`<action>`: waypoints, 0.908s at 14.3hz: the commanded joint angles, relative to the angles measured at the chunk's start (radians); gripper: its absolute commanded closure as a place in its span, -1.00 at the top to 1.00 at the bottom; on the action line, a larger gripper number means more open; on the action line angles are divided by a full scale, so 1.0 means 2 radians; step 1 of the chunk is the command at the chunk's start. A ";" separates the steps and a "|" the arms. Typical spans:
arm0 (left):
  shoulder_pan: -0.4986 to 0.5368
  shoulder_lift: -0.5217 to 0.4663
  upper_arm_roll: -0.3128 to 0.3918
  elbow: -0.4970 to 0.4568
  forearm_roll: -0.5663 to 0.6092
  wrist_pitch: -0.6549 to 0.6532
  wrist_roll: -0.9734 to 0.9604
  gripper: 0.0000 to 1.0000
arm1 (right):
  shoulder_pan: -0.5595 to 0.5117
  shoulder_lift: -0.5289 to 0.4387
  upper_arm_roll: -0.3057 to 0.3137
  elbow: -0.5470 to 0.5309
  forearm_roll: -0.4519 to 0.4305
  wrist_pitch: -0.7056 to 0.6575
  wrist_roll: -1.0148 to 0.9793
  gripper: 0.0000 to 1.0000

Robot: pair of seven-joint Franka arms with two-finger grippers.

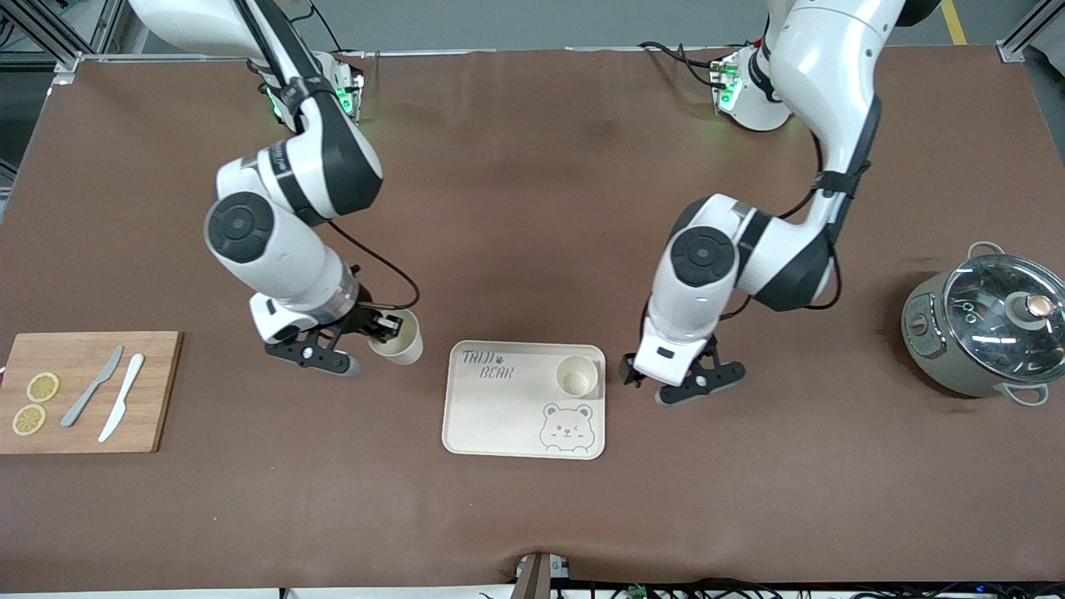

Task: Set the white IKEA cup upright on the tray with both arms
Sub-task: 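Move the right gripper's cup over the tray while the left gripper withdraws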

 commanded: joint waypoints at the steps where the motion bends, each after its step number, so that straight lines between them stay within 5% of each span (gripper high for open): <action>1: 0.021 -0.016 -0.003 -0.005 -0.011 -0.025 0.059 1.00 | 0.019 0.041 -0.006 0.033 -0.001 0.021 0.042 -1.00; 13: 0.129 -0.099 -0.003 -0.008 -0.054 -0.141 0.275 1.00 | 0.065 0.143 -0.007 0.071 -0.007 0.132 0.114 -1.00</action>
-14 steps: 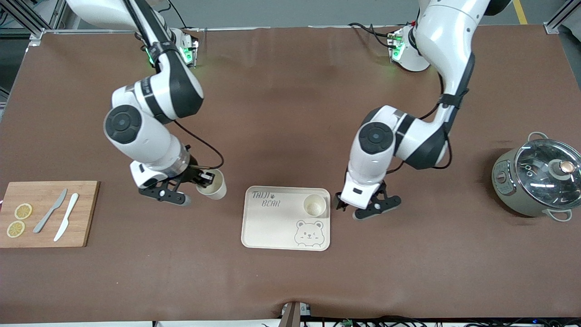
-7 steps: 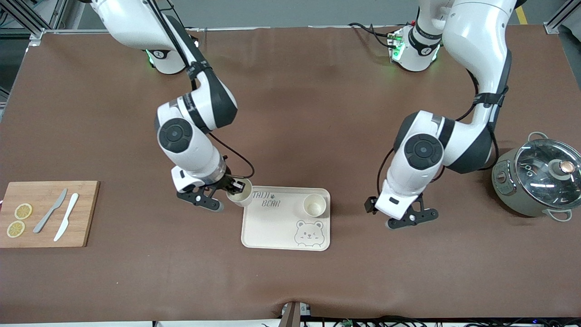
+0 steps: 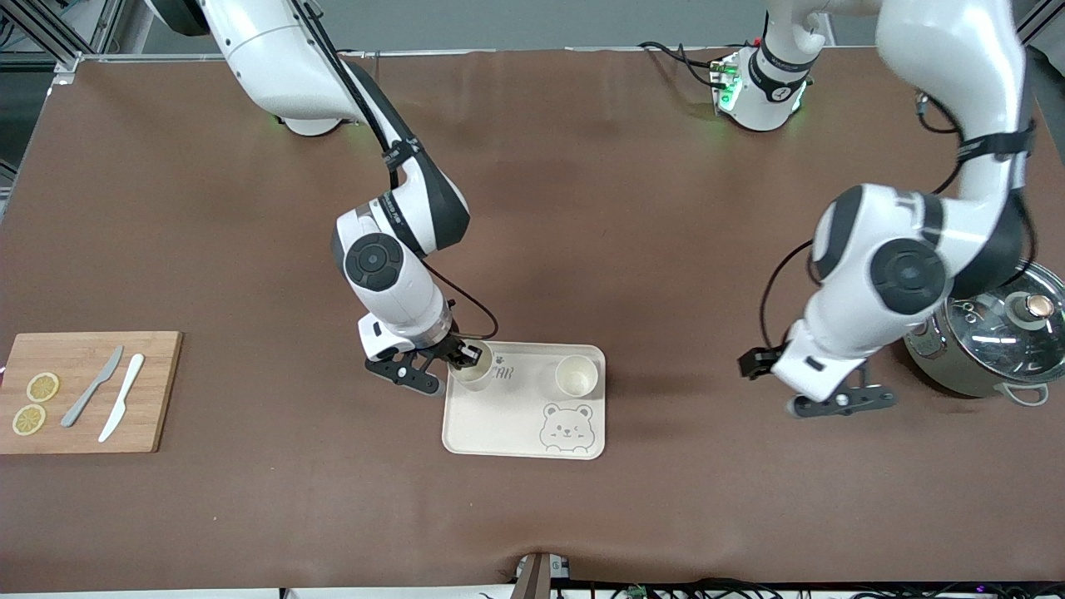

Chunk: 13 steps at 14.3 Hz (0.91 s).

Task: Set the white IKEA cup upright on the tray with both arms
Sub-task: 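Move the right gripper's cup over the tray while the left gripper withdraws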

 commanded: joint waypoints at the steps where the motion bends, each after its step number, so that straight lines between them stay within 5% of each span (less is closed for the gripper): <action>1: 0.015 -0.032 -0.003 -0.010 -0.010 -0.031 0.027 1.00 | 0.010 0.024 -0.006 0.020 -0.006 0.014 0.017 -1.00; 13: 0.050 -0.160 0.002 -0.012 -0.049 -0.166 0.097 1.00 | 0.032 0.073 -0.009 0.018 -0.012 0.079 0.025 -1.00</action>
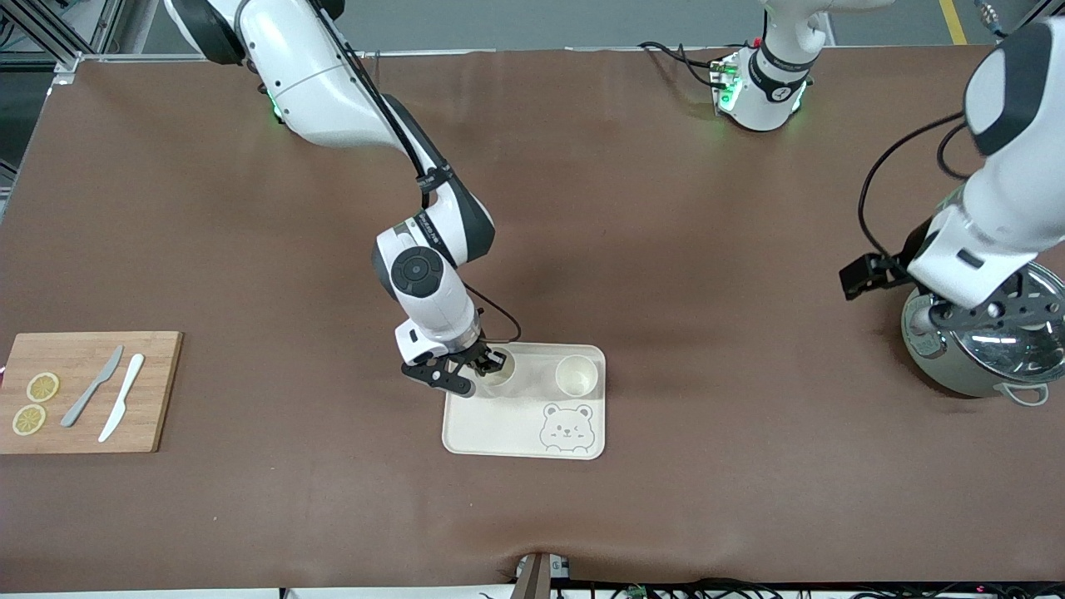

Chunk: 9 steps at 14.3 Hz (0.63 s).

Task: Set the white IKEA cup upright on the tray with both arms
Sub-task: 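Move the right gripper's cup over the tray while the left gripper withdraws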

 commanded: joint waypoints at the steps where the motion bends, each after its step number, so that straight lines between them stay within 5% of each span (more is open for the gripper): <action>1: 0.010 -0.032 0.002 -0.012 -0.018 -0.024 0.039 1.00 | 0.009 0.015 -0.008 0.014 -0.007 0.010 0.016 -1.00; 9: 0.020 -0.080 0.015 -0.010 -0.047 -0.048 0.064 1.00 | 0.009 0.021 -0.009 0.013 -0.007 0.017 0.016 -1.00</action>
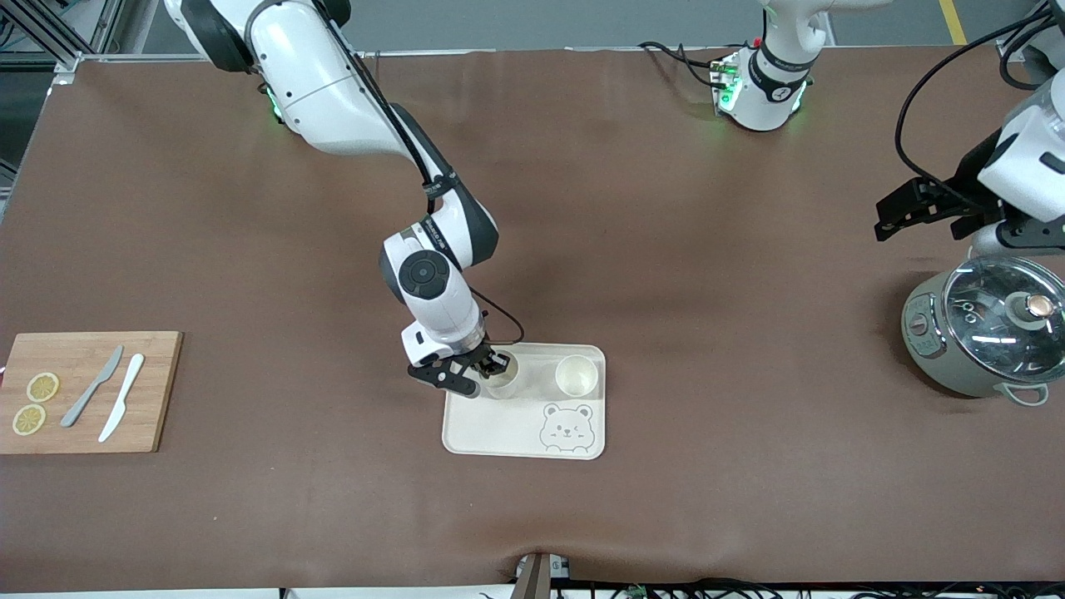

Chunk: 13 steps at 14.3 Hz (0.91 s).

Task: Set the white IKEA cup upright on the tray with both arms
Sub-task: 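Lower the cup beside the first cup and open the right gripper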

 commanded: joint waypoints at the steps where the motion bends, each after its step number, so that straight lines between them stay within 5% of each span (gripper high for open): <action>1: 0.002 -0.024 0.019 -0.008 -0.010 -0.004 0.045 1.00 | 0.006 0.009 -0.007 0.012 -0.006 0.002 0.015 -1.00; 4: 0.003 -0.025 0.030 -0.006 -0.004 -0.004 0.086 1.00 | 0.005 0.009 -0.007 0.011 -0.006 0.002 0.015 -0.73; 10: -0.004 -0.016 0.046 -0.005 -0.010 0.007 0.090 1.00 | 0.004 0.009 -0.008 0.011 -0.006 0.002 0.015 0.96; 13: -0.041 -0.003 0.070 0.010 -0.006 0.011 0.085 1.00 | 0.005 0.009 -0.010 0.012 -0.010 0.005 0.015 1.00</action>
